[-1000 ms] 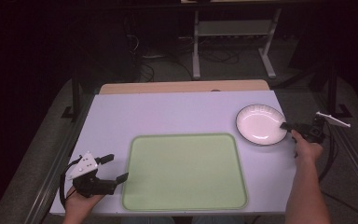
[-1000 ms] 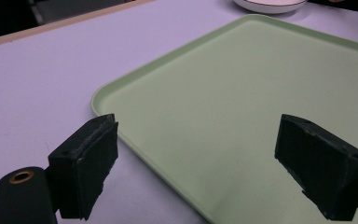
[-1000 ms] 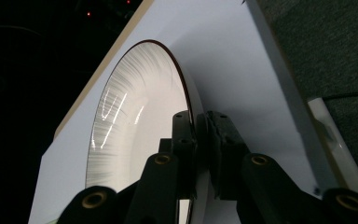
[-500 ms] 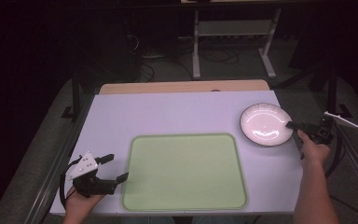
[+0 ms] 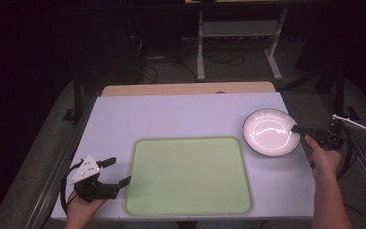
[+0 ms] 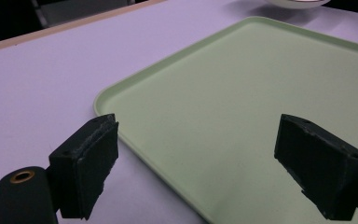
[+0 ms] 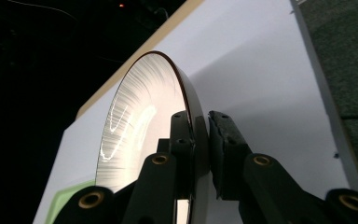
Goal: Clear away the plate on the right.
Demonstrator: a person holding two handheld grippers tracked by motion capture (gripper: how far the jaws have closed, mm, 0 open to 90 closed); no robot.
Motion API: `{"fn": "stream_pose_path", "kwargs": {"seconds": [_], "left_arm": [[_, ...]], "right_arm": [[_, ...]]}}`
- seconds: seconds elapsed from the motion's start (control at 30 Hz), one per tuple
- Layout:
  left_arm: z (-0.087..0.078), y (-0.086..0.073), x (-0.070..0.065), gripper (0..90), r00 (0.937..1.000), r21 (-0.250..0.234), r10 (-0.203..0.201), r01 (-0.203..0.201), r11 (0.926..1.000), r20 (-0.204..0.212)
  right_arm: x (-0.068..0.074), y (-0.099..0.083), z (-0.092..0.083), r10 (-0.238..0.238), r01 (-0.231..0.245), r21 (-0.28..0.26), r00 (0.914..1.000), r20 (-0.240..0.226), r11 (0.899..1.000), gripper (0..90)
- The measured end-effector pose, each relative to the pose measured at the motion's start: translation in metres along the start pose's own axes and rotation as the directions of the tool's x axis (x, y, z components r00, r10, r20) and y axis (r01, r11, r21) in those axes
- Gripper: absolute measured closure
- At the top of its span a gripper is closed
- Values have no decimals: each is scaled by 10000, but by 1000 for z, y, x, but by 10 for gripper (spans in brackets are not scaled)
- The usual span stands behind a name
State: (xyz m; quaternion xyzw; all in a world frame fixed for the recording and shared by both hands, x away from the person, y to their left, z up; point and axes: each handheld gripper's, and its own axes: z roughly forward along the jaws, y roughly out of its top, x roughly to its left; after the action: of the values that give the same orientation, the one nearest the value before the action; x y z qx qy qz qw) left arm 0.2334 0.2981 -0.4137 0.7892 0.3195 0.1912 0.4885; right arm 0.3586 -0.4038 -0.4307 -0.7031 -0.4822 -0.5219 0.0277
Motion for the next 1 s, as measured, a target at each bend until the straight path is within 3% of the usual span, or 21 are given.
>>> {"fn": "stream_pose_path", "kwargs": {"seconds": [0.43, 0.7, 0.83, 1.0], "left_arm": [[-1, 0, -1, 133, 10000, -50, -16, 16, 10000, -14], [-1, 1, -2, 133, 10000, -57, -19, 19, 10000, -38], [-1, 1, -1, 132, 10000, -54, -26, 26, 10000, -51], [-1, 1, -1, 133, 10000, -69, -48, 48, 10000, -62]], "right_arm": [[20, -14, -32, -777, 780, 8, 9947, -671, 9970, 789], [30, -27, -52, -980, 921, -668, 9910, -909, 9935, 789], [37, -36, -56, -1283, 1247, -446, 9877, -896, 9912, 784], [47, -52, -55, -1424, 1417, -149, 9812, -1302, 9898, 781]]}}
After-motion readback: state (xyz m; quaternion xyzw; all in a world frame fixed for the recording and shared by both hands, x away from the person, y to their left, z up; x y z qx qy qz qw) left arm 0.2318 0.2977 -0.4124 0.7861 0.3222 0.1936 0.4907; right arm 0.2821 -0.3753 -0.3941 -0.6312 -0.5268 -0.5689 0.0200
